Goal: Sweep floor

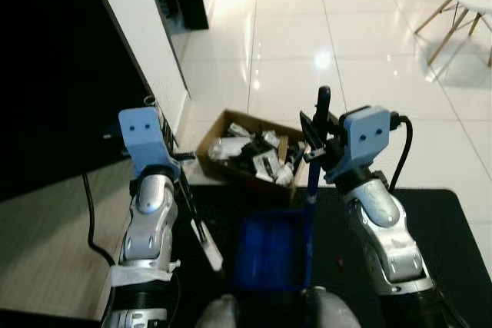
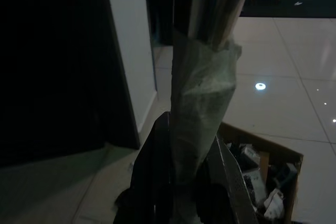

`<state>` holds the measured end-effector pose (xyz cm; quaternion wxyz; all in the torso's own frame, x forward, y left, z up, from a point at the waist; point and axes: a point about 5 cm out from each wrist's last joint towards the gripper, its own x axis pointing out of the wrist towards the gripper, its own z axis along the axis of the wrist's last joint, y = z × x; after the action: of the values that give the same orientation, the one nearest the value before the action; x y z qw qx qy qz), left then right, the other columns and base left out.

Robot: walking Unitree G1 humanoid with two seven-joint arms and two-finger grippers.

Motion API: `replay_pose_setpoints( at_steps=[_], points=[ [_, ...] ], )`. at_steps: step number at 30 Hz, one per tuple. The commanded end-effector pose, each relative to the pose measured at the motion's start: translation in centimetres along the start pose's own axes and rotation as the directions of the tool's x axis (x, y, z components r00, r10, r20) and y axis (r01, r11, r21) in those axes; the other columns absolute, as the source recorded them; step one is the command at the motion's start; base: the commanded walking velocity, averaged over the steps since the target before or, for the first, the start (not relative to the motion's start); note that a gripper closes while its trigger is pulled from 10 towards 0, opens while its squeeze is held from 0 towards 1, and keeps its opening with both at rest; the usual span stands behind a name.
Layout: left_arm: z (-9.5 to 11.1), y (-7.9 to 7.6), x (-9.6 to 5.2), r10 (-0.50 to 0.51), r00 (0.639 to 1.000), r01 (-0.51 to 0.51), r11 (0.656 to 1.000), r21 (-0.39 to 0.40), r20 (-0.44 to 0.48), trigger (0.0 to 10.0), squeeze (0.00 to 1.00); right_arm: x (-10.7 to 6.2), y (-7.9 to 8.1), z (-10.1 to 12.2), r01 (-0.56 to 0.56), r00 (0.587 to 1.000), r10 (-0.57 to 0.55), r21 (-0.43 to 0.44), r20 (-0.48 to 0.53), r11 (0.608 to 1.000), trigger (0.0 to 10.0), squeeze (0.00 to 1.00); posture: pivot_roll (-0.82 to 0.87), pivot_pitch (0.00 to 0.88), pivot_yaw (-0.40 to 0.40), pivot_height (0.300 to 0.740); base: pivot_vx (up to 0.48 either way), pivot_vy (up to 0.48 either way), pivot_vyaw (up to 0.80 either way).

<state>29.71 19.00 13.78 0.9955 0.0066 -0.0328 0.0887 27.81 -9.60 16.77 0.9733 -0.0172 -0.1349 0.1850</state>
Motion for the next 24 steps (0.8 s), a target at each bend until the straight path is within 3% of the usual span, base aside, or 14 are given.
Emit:
replay_pose_setpoints(
  at_steps=[1,24],
  points=[
    [0.39,0.22,-0.05,0.011,1.0,-0.011,1.0,0.011,0.022,10.0,0.0,0.07,0.27,0.27,-0.008,1.0,0.008,0.01,0.021,1.0,10.0,0.0,0.02,0.054,0.044,0.74,0.0,0.0,0.0],
    [0.29,0.19,0.06,0.011,1.0,-0.012,1.0,0.014,0.018,10.0,0.0,0.25,0.3,0.09,-0.017,1.0,0.017,0.001,0.017,1.0,10.0,0.0,0.02,0.049,0.041,0.74,0.0,0.0,0.0]
  ],
)
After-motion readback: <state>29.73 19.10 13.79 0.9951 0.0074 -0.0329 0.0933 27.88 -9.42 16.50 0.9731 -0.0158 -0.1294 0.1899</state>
